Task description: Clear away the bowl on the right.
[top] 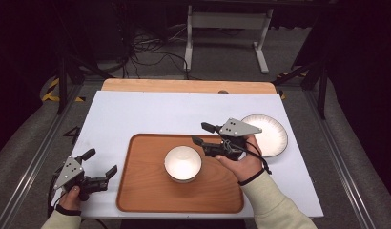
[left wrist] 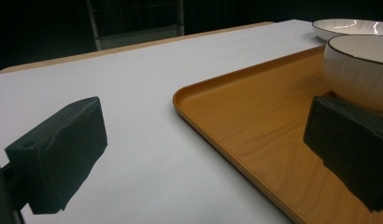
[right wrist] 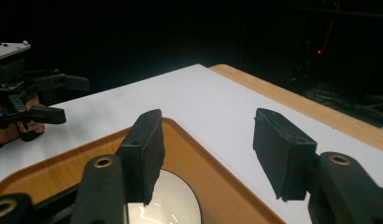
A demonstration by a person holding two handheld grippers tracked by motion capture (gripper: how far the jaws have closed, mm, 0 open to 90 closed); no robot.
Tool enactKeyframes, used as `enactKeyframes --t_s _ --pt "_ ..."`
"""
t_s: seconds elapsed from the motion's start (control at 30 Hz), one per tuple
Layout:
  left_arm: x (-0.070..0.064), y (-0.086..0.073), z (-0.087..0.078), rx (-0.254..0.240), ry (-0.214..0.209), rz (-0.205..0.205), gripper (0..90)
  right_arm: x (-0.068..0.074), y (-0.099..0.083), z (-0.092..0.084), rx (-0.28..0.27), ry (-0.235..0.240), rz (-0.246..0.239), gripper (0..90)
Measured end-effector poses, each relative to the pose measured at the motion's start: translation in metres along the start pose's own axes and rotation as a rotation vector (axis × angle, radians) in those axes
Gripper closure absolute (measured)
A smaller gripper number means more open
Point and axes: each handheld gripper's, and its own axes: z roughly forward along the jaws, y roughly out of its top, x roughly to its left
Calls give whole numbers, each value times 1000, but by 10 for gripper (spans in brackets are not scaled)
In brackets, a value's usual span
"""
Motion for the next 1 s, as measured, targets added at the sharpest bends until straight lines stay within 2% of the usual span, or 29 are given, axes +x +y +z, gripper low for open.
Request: enactKeyframes --t_s 0.23,1.0 --pt "0 0 0 0 0 0 3 -5 -6 -14 -58 -12 -26 375" --pt "0 0 0 2 1 -3 3 -40 -22 -63 -71 -125 -36 321"
